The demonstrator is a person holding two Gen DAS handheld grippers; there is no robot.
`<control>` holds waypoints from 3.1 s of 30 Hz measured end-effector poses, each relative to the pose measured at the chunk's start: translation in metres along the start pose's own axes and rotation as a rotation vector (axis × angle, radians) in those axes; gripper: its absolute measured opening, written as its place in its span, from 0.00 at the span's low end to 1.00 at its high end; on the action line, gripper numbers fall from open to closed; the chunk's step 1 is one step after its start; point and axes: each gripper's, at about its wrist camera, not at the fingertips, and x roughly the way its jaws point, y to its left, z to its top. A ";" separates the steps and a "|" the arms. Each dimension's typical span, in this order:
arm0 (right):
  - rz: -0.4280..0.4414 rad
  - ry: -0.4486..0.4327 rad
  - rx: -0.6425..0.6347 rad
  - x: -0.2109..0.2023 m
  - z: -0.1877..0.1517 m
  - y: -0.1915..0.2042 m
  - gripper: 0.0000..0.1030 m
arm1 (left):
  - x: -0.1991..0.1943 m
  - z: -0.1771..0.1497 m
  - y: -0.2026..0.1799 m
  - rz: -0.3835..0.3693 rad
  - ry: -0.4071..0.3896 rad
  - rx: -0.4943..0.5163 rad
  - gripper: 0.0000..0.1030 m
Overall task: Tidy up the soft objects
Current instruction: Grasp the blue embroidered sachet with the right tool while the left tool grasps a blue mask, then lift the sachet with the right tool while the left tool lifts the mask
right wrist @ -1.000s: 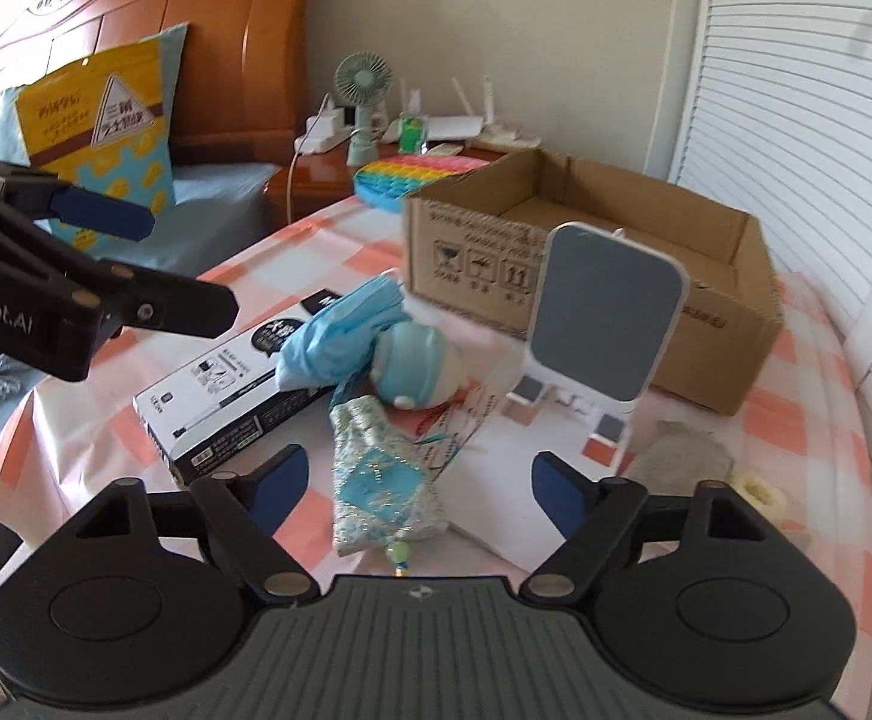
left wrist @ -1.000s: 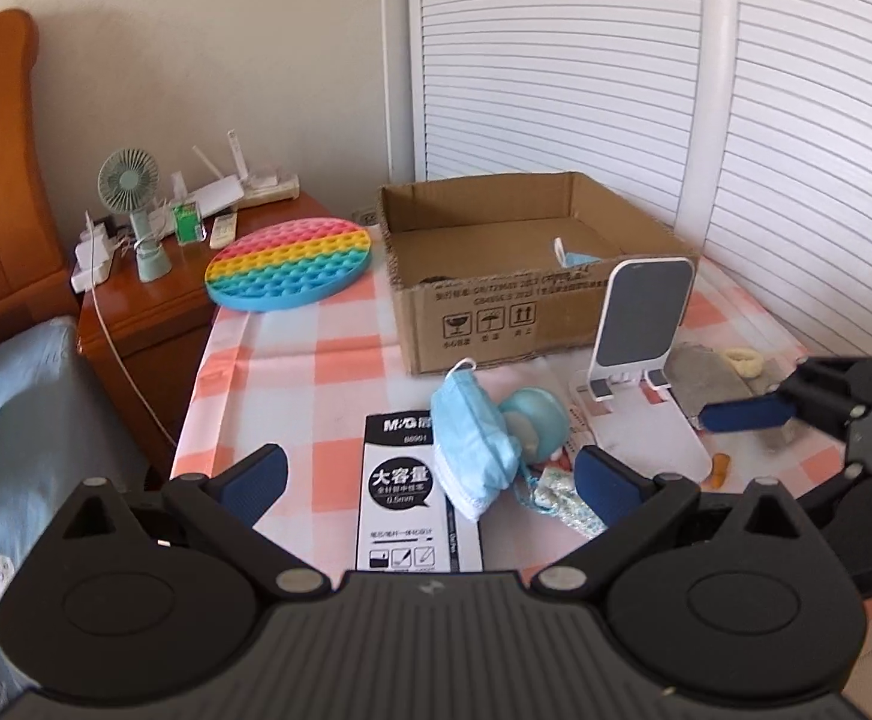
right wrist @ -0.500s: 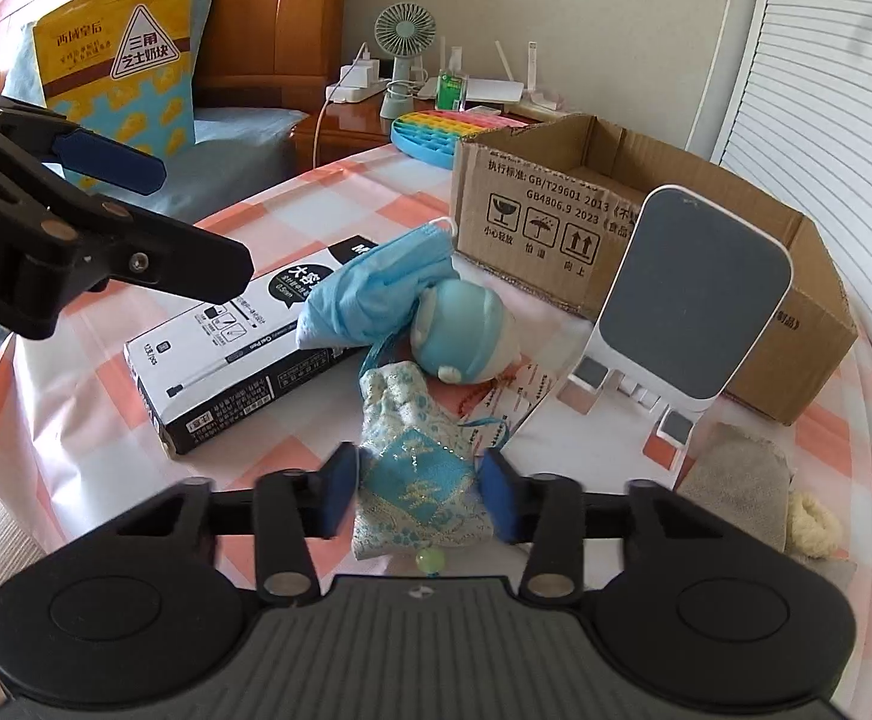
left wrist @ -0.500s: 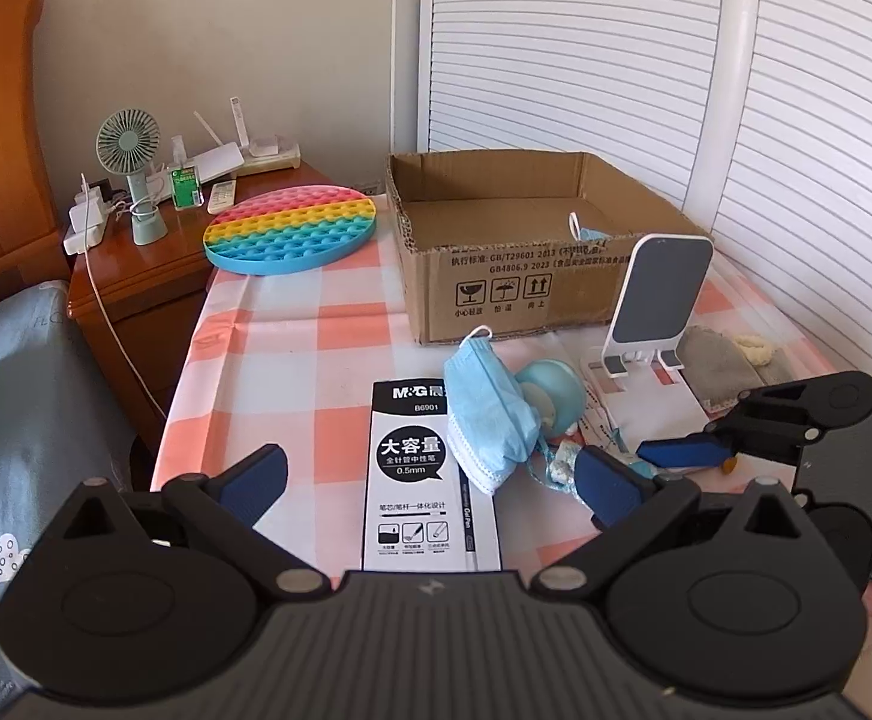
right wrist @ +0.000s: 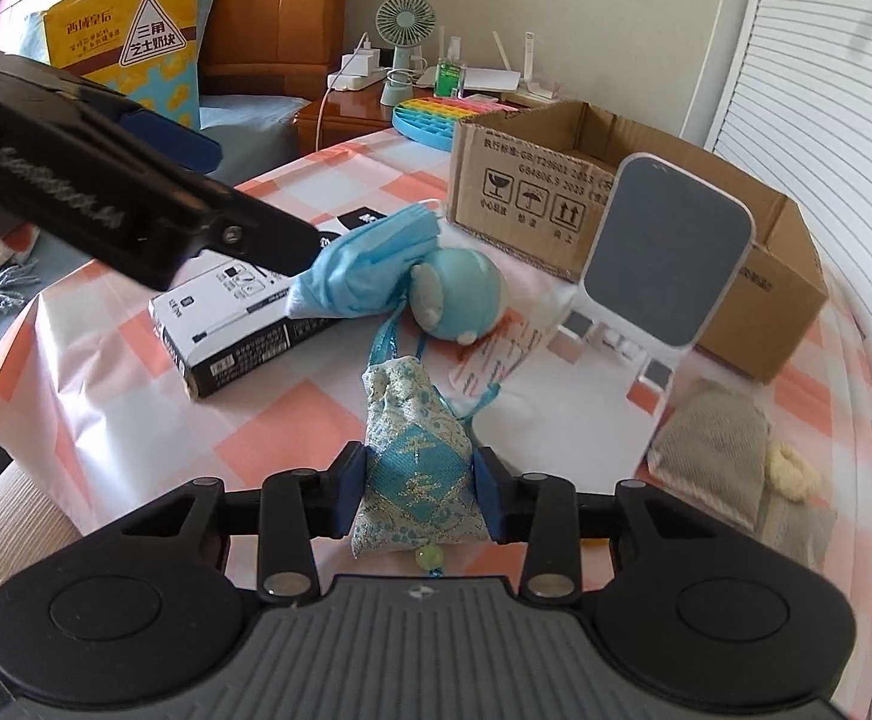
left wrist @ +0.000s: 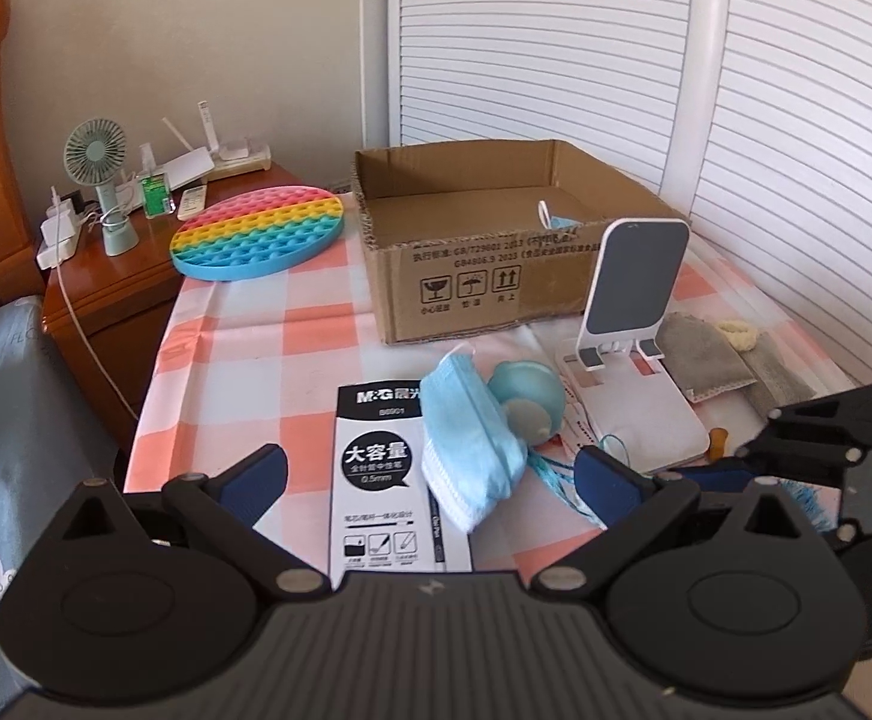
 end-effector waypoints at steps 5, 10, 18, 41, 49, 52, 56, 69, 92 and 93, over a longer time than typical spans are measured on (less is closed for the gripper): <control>-0.015 0.003 -0.003 -0.007 -0.007 0.001 0.43 | 0.009 -0.001 -0.010 -0.025 0.011 0.029 0.95; -0.017 -0.003 0.010 -0.009 -0.012 -0.001 0.46 | 0.018 -0.002 -0.016 -0.031 0.024 0.051 0.80; 0.006 -0.012 0.024 -0.009 -0.017 -0.005 0.54 | 0.027 -0.003 -0.022 -0.045 0.047 0.060 0.67; -0.081 0.013 0.086 -0.038 -0.046 -0.027 0.41 | 0.025 -0.005 -0.044 -0.090 0.061 0.103 0.67; -0.083 -0.006 0.103 -0.041 -0.049 -0.028 0.44 | 0.036 -0.008 -0.041 -0.088 0.091 0.072 0.67; -0.070 -0.012 0.099 -0.040 -0.047 -0.026 0.46 | 0.035 -0.009 -0.045 -0.140 0.094 0.078 0.67; -0.081 -0.011 0.087 -0.038 -0.047 -0.025 0.58 | 0.034 -0.009 -0.055 -0.195 0.091 0.109 0.67; -0.052 -0.012 0.097 -0.032 -0.050 -0.028 0.79 | 0.031 0.004 -0.047 -0.080 0.052 0.237 0.76; 0.010 -0.017 0.107 -0.027 -0.058 -0.027 1.00 | 0.057 -0.005 -0.068 -0.160 0.098 0.282 0.83; 0.010 -0.019 0.108 -0.027 -0.058 -0.027 1.00 | 0.057 -0.005 -0.068 -0.164 0.097 0.276 0.83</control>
